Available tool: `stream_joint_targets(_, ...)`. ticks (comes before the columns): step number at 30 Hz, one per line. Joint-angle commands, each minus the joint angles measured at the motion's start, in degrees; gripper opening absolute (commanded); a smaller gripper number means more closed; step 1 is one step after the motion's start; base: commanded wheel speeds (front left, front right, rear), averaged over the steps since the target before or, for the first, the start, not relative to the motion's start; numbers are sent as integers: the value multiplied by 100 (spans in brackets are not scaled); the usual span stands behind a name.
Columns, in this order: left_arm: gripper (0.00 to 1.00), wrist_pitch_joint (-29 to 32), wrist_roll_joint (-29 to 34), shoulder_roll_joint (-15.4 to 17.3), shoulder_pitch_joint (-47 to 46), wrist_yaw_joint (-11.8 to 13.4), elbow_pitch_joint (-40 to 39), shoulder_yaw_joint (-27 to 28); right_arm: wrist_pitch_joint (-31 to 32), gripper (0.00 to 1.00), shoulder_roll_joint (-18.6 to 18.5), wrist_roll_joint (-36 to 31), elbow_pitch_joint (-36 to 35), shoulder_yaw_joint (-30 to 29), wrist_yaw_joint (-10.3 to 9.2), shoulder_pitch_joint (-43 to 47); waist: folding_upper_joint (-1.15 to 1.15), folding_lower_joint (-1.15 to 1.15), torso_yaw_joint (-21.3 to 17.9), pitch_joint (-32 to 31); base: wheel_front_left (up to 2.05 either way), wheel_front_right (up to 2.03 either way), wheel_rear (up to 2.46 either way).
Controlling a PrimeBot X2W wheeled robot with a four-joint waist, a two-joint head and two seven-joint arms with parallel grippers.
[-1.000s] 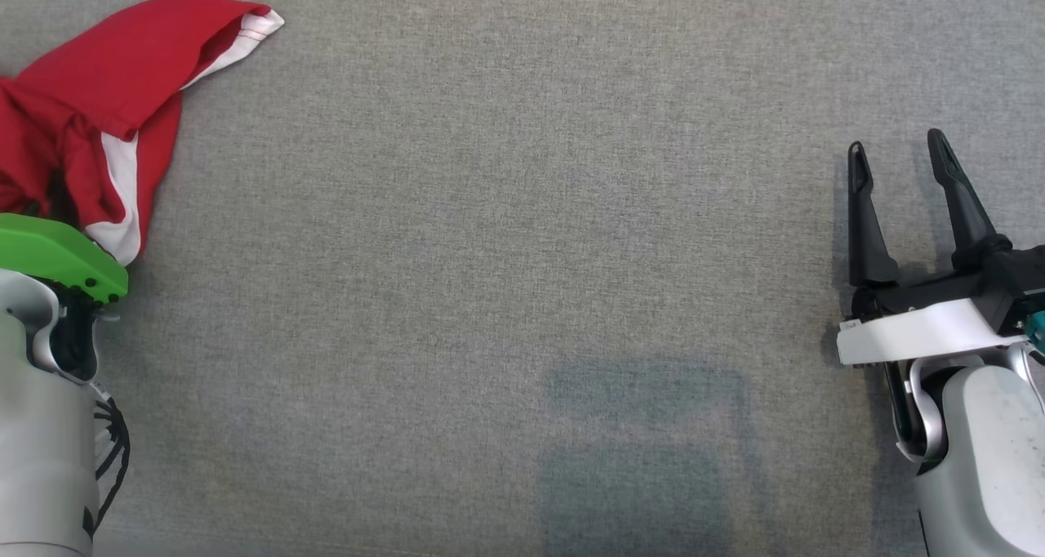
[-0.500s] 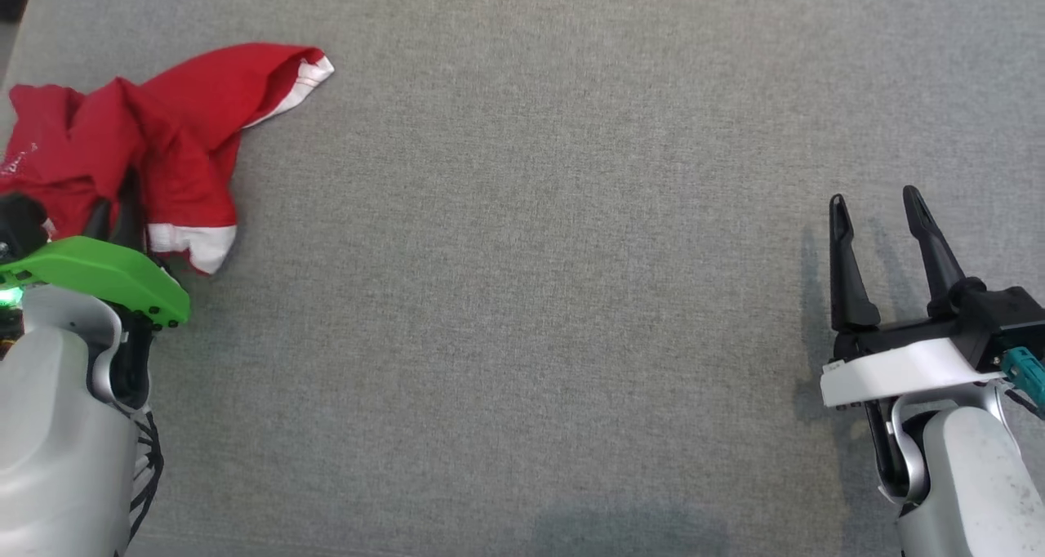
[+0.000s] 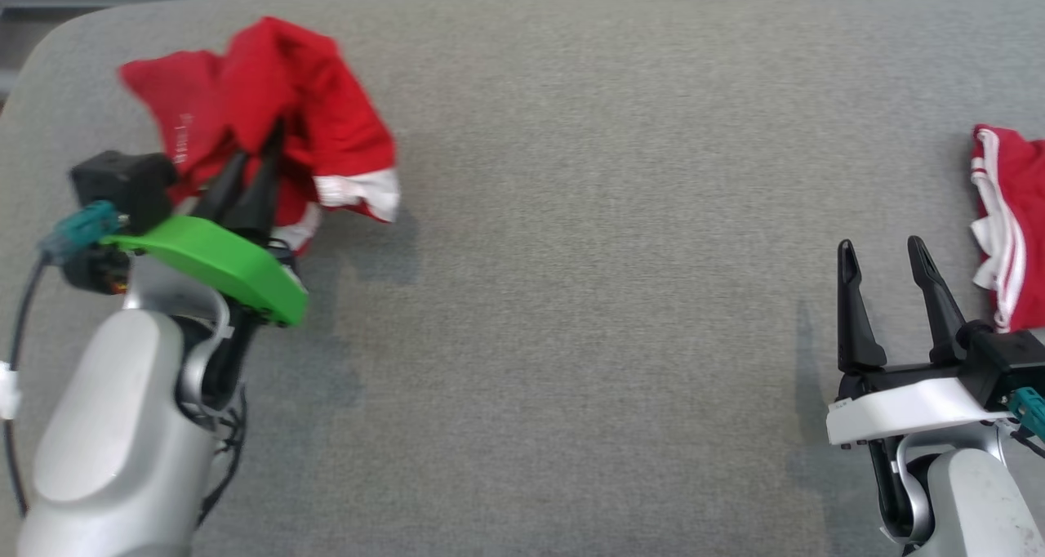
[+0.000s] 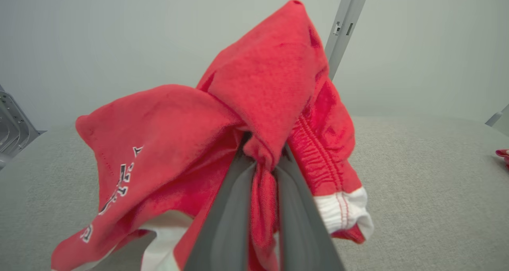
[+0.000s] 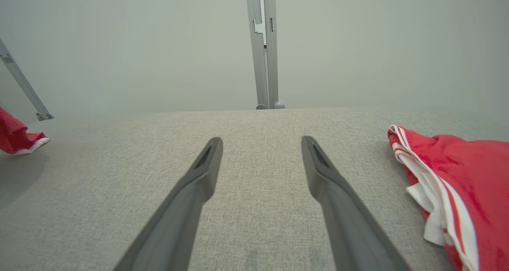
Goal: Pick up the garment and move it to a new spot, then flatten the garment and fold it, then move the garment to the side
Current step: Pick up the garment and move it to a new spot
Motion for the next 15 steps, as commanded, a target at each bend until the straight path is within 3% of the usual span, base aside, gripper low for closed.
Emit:
stream_joint_targets(1,0,72,38,-45,105,34,-209,-80,-14,100,0,54,-6,0,1,94,0,0,-391,-222,0,0,0)
stream_joint_targets(10,0,609,87,-603,236,213,-1635,-777,-13,100,4,310,-2,-46,1,237,0,0,-1119,-316,0,0,0)
stream_joint_targets(15,0,916,146,-665,447,399,-2316,-1031,-13,100,4,400,-30,-86,1,320,0,0,-1419,-312,0,0,0)
